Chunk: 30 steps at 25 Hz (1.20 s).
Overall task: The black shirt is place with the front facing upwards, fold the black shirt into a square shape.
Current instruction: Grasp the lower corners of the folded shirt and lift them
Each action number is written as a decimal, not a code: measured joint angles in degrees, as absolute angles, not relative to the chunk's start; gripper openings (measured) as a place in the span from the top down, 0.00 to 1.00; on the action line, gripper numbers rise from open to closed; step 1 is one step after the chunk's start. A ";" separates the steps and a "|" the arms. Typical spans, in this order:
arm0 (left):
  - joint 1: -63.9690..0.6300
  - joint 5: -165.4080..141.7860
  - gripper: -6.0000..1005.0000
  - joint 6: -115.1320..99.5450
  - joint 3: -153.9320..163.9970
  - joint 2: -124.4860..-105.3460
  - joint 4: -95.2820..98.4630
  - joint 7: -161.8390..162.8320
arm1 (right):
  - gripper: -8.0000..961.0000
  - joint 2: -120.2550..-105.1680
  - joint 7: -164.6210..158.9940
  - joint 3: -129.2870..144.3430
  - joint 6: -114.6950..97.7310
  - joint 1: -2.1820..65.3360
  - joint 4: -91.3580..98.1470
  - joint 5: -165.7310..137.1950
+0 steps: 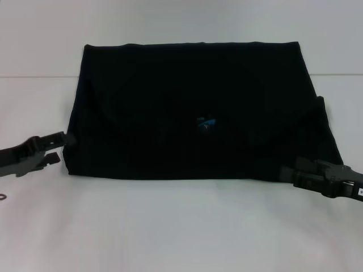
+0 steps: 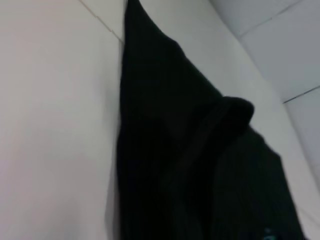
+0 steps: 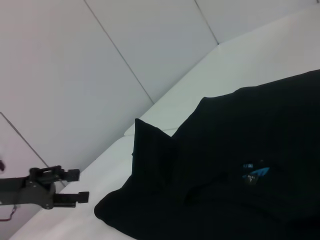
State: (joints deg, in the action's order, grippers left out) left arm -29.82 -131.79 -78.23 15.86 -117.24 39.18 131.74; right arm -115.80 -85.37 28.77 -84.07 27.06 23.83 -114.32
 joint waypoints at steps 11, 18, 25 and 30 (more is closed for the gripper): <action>-32.22 -131.85 0.16 -70.40 21.42 -117.77 36.32 130.40 | 0.04 -116.37 -85.56 30.28 -82.91 27.80 23.82 -114.48; -32.40 -131.94 0.16 -69.35 23.32 -117.77 36.06 130.40 | 0.04 -116.45 -85.82 30.32 -83.10 27.86 23.82 -114.52; -32.12 -132.06 0.16 -68.31 23.33 -117.78 36.06 130.42 | 0.05 -116.44 -85.75 30.32 -83.26 27.89 23.82 -114.52; -32.17 -132.10 0.16 -68.01 23.85 -117.92 35.96 130.43 | 0.05 -116.52 -85.80 30.32 -83.28 28.01 23.82 -114.52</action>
